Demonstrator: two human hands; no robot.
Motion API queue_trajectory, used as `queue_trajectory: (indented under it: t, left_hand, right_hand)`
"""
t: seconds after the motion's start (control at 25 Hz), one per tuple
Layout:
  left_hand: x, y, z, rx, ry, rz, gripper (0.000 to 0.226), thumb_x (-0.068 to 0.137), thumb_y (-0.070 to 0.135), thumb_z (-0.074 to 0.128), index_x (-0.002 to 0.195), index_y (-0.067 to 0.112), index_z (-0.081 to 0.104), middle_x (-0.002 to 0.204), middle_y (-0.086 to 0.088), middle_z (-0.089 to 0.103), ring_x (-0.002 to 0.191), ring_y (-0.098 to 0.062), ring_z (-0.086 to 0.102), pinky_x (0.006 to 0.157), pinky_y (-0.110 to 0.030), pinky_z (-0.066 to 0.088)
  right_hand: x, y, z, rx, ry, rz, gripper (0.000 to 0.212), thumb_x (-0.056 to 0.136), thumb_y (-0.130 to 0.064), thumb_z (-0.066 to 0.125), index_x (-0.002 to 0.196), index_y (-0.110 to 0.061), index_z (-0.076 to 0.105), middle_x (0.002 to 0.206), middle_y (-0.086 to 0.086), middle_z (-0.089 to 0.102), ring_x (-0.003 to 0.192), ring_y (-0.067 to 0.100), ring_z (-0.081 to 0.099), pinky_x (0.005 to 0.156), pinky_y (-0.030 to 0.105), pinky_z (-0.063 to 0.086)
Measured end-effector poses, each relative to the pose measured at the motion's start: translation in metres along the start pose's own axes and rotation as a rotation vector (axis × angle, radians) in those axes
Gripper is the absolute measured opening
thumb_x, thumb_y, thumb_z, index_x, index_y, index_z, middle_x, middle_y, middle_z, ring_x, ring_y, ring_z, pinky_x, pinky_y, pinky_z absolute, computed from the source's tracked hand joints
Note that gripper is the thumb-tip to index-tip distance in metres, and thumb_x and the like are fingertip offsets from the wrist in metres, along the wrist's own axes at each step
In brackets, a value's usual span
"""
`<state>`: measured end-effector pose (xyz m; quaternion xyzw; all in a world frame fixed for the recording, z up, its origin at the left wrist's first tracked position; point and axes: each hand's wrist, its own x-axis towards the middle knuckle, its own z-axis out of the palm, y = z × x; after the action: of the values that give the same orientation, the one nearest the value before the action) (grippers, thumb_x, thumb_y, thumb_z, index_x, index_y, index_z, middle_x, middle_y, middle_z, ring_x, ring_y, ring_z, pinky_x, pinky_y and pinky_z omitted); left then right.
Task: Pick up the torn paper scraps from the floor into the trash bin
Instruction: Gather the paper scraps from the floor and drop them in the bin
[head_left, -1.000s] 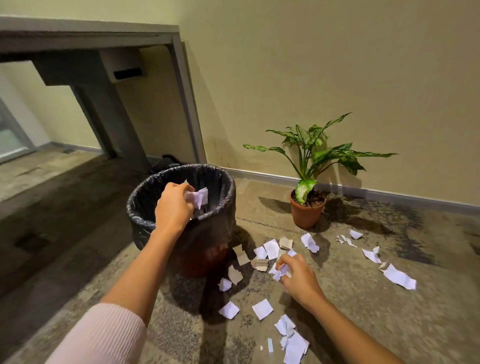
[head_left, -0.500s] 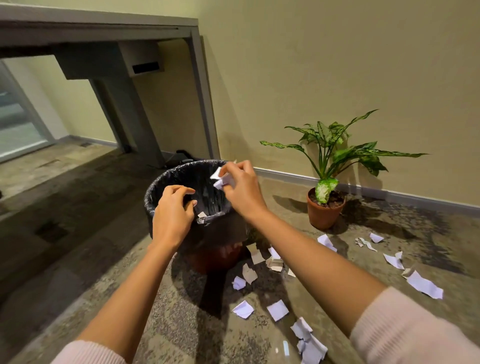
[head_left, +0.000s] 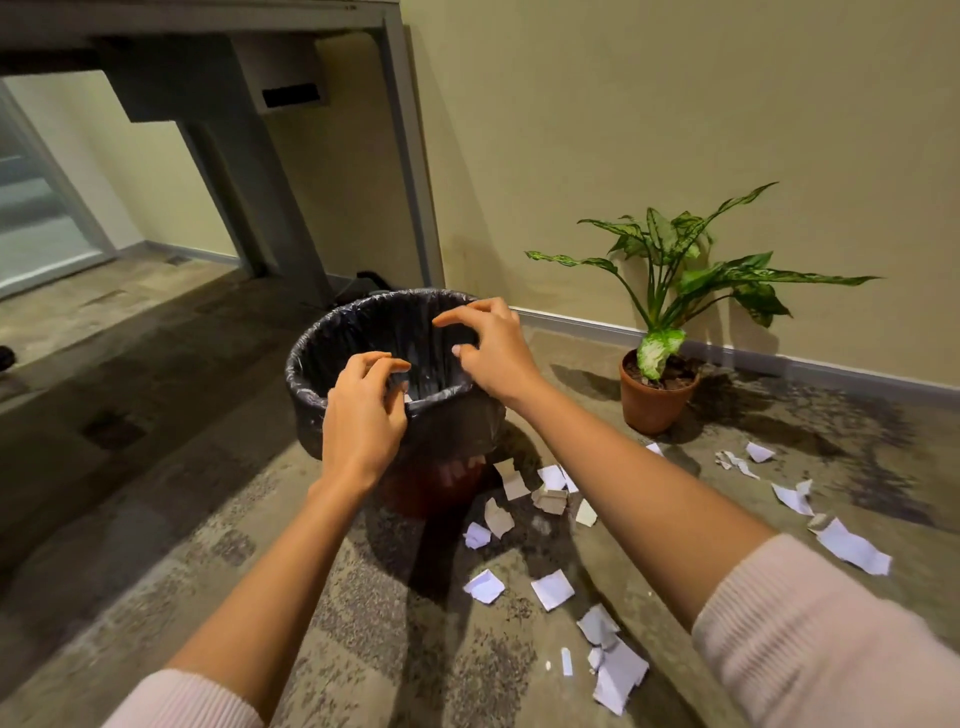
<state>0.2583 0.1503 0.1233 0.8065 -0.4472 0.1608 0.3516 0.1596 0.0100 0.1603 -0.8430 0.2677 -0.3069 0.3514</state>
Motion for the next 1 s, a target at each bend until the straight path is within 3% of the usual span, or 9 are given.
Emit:
queue_trajectory:
  t: [0.16, 0.32, 0.4, 0.52, 0.64, 0.84, 1.0]
  left_hand:
    - [-0.03, 0.036, 0.028, 0.05, -0.052, 0.269, 0.021, 0.089, 0.019, 0.061, 0.109, 0.021, 0.066, 0.116, 0.0, 0.058, 0.108, -0.021, 0.054, 0.099, -0.039, 0.036]
    - [-0.092, 0.067, 0.076, 0.11, -0.212, 0.427, 0.026, 0.083, 0.02, 0.061, 0.108, 0.025, 0.063, 0.114, 0.002, 0.059, 0.109, -0.019, 0.053, 0.113, -0.051, 0.023]
    - [-0.126, 0.076, 0.101, 0.107, -0.335, 0.446, 0.033, 0.081, 0.021, 0.058, 0.113, 0.025, 0.061, 0.115, 0.0, 0.058, 0.107, -0.022, 0.054, 0.107, -0.048, 0.031]
    - [-0.171, 0.076, 0.129, 0.036, -0.698, 0.168, 0.04, 0.086, 0.027, 0.061, 0.125, 0.023, 0.056, 0.122, -0.004, 0.052, 0.111, -0.027, 0.052, 0.089, -0.041, 0.045]
    - [-0.205, 0.065, 0.136, 0.055, -0.913, -0.14, 0.045, 0.087, 0.031, 0.065, 0.129, 0.017, 0.054, 0.127, -0.011, 0.049, 0.118, -0.03, 0.051, 0.095, -0.039, 0.045]
    - [-0.234, 0.057, 0.133, 0.078, -1.002, -0.286, 0.064, 0.075, 0.041, 0.078, 0.129, 0.021, 0.051, 0.125, -0.009, 0.046, 0.119, -0.028, 0.047, 0.097, -0.038, 0.045]
    - [-0.239, 0.063, 0.143, 0.057, -0.995, -0.242, 0.056, 0.075, 0.035, 0.079, 0.124, 0.022, 0.054, 0.121, -0.008, 0.047, 0.117, -0.029, 0.049, 0.094, -0.039, 0.047]
  right_hand:
    - [-0.04, 0.045, -0.023, 0.006, 0.089, 0.121, 0.032, 0.086, -0.005, 0.06, 0.11, -0.025, 0.066, 0.114, 0.003, 0.045, 0.12, 0.024, 0.04, 0.102, 0.03, 0.034]
    - [-0.109, 0.11, -0.034, -0.087, -0.068, 0.279, 0.033, 0.085, -0.008, 0.061, 0.115, -0.02, 0.064, 0.119, 0.009, 0.045, 0.122, 0.028, 0.042, 0.104, 0.036, 0.037]
    - [-0.143, 0.14, -0.031, -0.178, -0.15, 0.339, 0.034, 0.083, -0.013, 0.065, 0.117, -0.019, 0.065, 0.122, 0.014, 0.049, 0.12, 0.032, 0.046, 0.102, 0.035, 0.038]
    - [-0.189, 0.174, -0.021, -0.307, -0.386, 0.471, 0.054, 0.079, -0.021, 0.072, 0.131, -0.023, 0.055, 0.131, 0.017, 0.044, 0.128, 0.036, 0.04, 0.105, 0.033, 0.035]
    - [-0.227, 0.191, -0.009, -0.416, -0.661, 0.508, 0.083, 0.075, -0.031, 0.077, 0.146, -0.027, 0.035, 0.143, 0.016, 0.032, 0.137, 0.037, 0.025, 0.112, 0.039, 0.027]
    - [-0.252, 0.199, 0.01, -0.564, -0.85, 0.451, 0.116, 0.062, -0.033, 0.085, 0.152, -0.032, 0.012, 0.151, 0.008, 0.019, 0.137, 0.038, 0.015, 0.11, 0.048, 0.034]
    - [-0.254, 0.199, 0.015, -0.66, -0.856, 0.345, 0.102, 0.069, -0.023, 0.08, 0.149, -0.036, 0.018, 0.147, 0.011, 0.019, 0.133, 0.036, 0.018, 0.104, 0.046, 0.039]
